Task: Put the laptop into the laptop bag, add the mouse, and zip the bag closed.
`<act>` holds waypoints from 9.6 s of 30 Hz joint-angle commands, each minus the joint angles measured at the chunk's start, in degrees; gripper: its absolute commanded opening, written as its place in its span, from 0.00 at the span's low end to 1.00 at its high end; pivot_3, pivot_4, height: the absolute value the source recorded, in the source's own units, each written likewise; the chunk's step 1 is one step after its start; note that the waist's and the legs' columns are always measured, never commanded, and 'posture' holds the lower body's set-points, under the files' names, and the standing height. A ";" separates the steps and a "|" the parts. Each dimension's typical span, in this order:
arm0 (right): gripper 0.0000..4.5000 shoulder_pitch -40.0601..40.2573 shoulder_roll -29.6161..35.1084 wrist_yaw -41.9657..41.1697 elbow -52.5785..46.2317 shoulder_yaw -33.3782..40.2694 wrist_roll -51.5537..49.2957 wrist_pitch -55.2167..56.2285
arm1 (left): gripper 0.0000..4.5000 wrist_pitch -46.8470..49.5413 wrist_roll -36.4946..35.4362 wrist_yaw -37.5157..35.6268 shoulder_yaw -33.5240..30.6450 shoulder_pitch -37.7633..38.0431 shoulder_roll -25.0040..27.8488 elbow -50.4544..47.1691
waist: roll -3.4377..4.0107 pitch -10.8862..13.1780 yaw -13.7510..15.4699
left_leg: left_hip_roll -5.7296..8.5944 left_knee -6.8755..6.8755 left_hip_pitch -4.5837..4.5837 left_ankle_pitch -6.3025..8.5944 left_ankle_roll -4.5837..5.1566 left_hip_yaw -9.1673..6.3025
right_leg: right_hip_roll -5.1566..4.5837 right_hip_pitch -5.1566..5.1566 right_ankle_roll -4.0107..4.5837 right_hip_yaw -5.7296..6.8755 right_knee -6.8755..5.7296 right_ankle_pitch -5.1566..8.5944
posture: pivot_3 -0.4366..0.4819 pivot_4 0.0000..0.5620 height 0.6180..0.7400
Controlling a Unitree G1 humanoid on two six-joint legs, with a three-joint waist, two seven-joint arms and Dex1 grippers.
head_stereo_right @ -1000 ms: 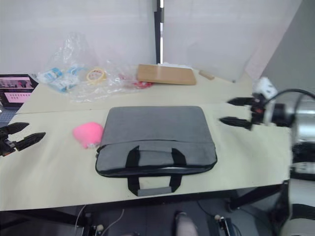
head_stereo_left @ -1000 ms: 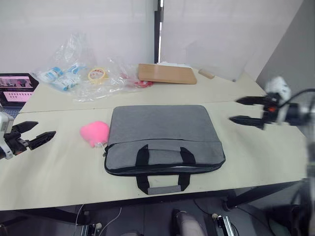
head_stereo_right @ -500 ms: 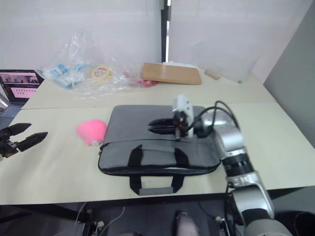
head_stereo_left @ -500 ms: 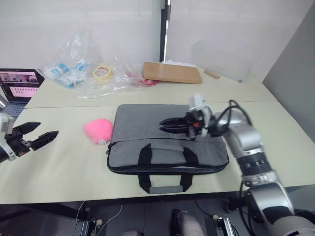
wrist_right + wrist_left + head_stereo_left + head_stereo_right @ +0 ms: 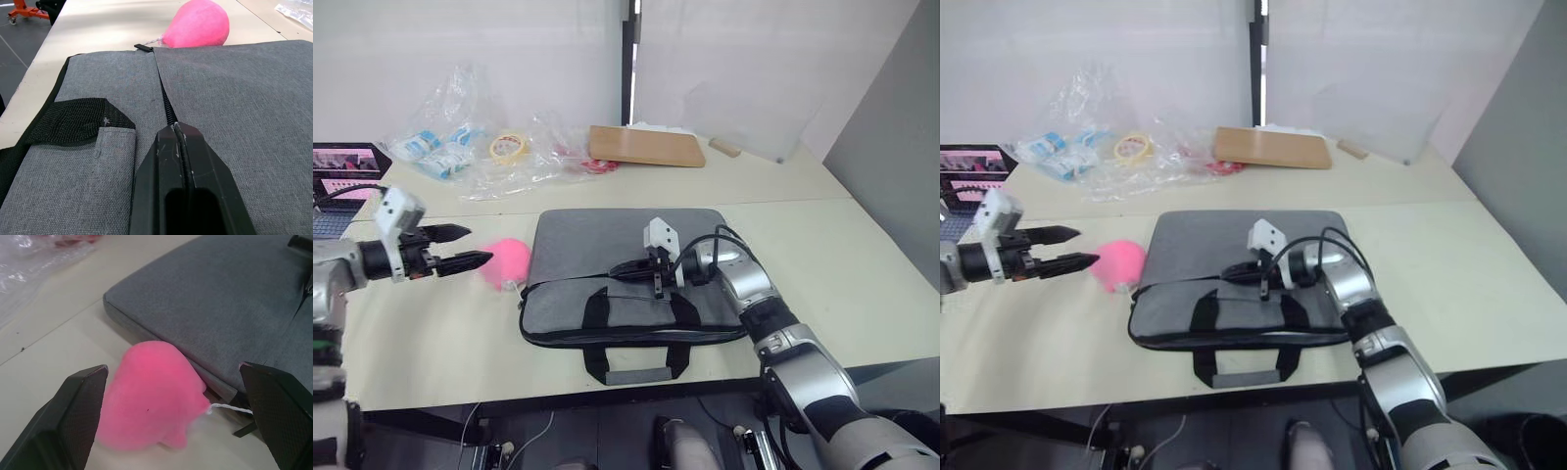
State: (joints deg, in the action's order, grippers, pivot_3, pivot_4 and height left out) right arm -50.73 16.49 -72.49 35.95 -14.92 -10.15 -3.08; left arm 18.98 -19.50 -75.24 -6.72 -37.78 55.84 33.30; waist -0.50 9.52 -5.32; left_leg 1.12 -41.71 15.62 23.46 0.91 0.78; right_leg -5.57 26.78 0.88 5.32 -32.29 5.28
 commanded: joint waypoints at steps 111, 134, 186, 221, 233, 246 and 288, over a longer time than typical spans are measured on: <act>0.00 2.22 -0.06 4.48 0.05 -0.32 5.07 -2.35 | 0.14 18.59 -9.30 11.33 23.86 17.56 -25.84 -44.37 | -0.38 -0.24 2.94 | -0.14 0.26 -0.24 0.03 -0.02 -0.54 | 0.15 -0.29 0.23 -0.47 -0.35 0.21 | 0.48 0.27 1.00; 0.00 1.22 -1.32 4.81 3.36 0.61 4.95 -0.81 | 1.00 25.93 -21.32 15.23 5.02 30.40 -14.40 -58.78 | -0.35 -0.23 2.68 | -0.18 0.43 -0.41 0.01 -0.06 -0.56 | 0.21 -0.38 0.20 -0.46 -0.25 0.23 | 0.48 0.27 1.00; 1.00 33.93 29.38 7.38 -65.29 19.06 -26.71 -29.80 | 0.00 -14.68 3.43 -0.31 18.33 -18.15 -39.58 7.05 | 0.01 0.10 6.05 | 0.02 -0.25 0.54 0.42 0.78 -0.35 | 0.06 -0.52 -0.06 0.13 0.61 0.00 | 0.48 0.27 1.00; 0.28 29.91 23.74 4.71 -57.46 -1.31 -12.47 -21.15 | 0.00 -26.70 16.06 1.24 21.65 -14.74 -43.09 23.16 | -0.41 -0.36 5.82 | 0.04 -0.50 0.07 0.63 1.15 -0.55 | 0.06 -1.11 -0.25 0.05 0.84 -0.11 | 0.48 0.27 1.00; 0.01 40.23 35.06 6.39 -67.39 14.65 -24.09 -32.04 | 0.00 -28.90 19.94 2.82 23.56 -11.89 -42.66 25.05 | -0.38 -0.67 6.12 | -0.02 -0.35 -0.34 0.70 1.26 -0.84 | 0.03 -1.65 -0.31 0.10 1.21 -0.11 | 0.48 0.27 1.00; 0.01 53.50 37.01 14.03 -67.72 38.11 -38.49 -43.74 | 0.00 -28.64 19.23 1.83 23.30 -10.05 -42.13 23.70 | -0.22 -1.20 6.59 | -0.03 -0.30 -0.34 0.71 1.26 -0.88 | -0.05 -1.66 -0.43 0.08 1.29 -0.10 | 0.48 0.27 1.00; 0.01 37.45 25.55 40.68 -31.14 45.79 -22.68 -34.95 | 0.00 -28.31 20.21 1.03 23.37 -9.30 -40.35 21.95 | 1.04 -2.15 5.86 | 0.09 -0.17 -0.42 0.92 1.67 -0.68 | -0.10 -1.69 -0.49 -0.20 1.36 0.16 | 0.48 0.27 1.00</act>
State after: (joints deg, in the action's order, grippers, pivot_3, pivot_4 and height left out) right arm -12.95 39.95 -32.36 6.89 27.59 -32.82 -39.10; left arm -12.16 -3.62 -73.39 13.69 -50.39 13.96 51.76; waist 0.53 7.37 0.54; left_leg 1.21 -41.88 15.20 24.38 2.58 0.10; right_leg -5.67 25.09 0.39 5.12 -30.92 5.44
